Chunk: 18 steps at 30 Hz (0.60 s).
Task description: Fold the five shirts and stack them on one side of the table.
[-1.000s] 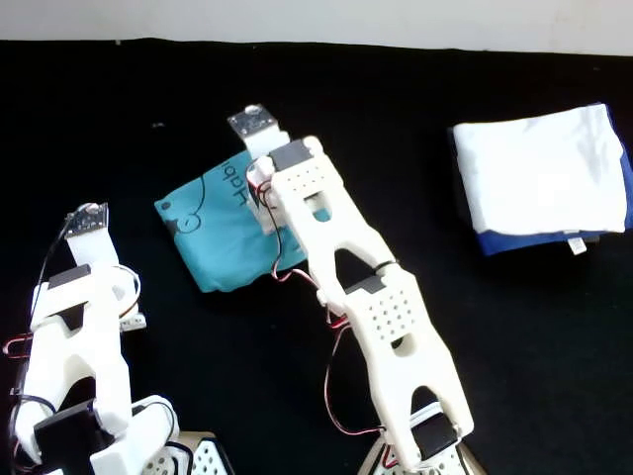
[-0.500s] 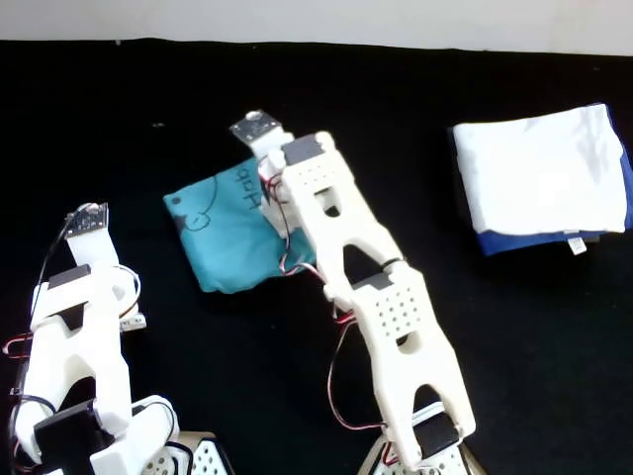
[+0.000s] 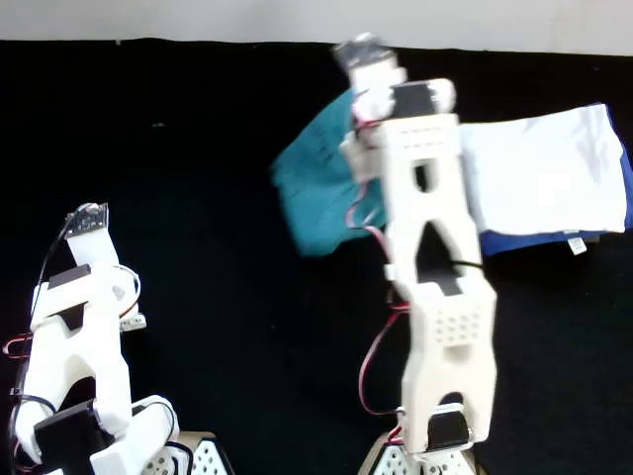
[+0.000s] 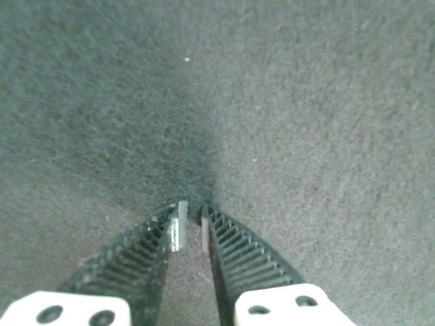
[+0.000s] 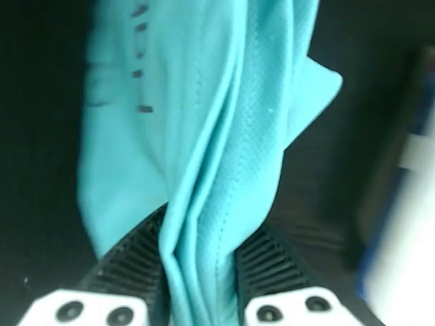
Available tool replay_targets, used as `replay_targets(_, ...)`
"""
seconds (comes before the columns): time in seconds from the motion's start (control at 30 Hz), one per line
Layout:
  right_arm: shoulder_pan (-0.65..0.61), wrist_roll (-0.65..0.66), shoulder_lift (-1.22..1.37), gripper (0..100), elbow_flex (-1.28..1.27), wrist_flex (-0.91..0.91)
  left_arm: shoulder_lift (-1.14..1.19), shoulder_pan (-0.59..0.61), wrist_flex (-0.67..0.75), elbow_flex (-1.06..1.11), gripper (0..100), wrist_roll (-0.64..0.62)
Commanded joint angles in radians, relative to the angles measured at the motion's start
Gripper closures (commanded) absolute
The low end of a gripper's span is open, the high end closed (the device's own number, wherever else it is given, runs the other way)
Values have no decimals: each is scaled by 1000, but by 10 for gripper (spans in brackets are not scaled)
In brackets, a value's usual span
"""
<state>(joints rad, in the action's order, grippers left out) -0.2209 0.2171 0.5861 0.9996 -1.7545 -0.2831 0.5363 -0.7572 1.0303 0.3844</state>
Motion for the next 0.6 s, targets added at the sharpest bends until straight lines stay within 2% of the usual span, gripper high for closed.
replay_targets(0.0, 99, 31, -133, 993, 47, -8, 12, 8, 8, -24, 937, 6)
replay_targets(0.33, 397, 216, -143, 993, 47, 13, 12, 8, 8, -24, 937, 6)
replay_targets(0.57, 562, 325, 64, 993, 47, 93, 12, 7, 8, -24, 937, 6)
